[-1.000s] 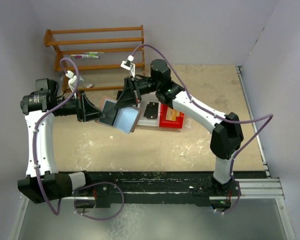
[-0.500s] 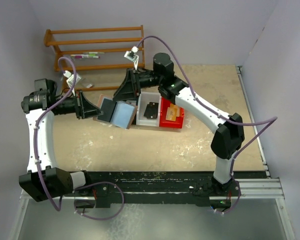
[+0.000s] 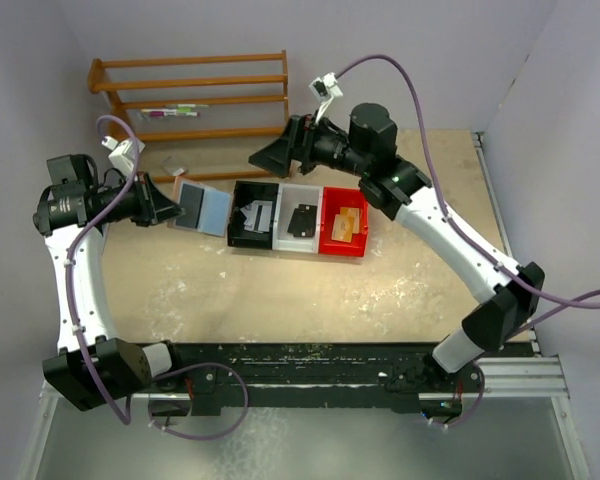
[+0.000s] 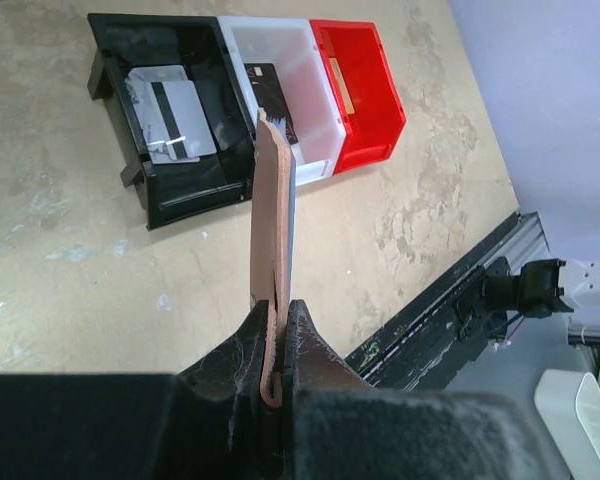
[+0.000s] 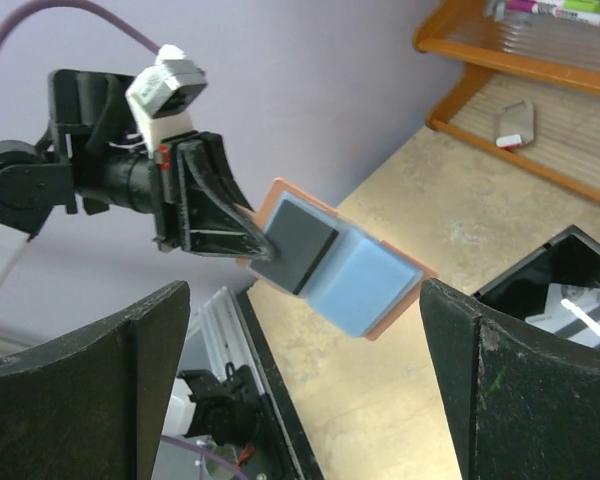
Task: Take the credit cards out of the card holder
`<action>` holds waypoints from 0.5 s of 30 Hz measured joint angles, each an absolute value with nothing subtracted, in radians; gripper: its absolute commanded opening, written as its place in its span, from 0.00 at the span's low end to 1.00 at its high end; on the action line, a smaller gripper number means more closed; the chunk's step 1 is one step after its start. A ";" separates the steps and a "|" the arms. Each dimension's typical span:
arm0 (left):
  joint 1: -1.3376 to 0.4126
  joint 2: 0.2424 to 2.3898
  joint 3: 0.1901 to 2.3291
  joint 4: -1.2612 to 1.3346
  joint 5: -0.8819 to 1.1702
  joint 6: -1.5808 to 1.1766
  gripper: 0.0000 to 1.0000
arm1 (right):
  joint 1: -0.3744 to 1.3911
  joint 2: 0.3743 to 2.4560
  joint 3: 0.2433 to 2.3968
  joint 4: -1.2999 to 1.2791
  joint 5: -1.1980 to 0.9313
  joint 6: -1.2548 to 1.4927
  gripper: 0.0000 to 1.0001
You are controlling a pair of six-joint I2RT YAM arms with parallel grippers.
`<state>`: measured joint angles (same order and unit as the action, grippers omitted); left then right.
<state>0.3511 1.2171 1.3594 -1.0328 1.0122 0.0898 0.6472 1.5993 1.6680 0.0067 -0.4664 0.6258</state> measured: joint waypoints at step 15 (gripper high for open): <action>0.373 1.193 1.359 -0.995 0.994 0.037 0.00 | 0.849 1.534 1.532 0.076 -0.250 0.688 0.77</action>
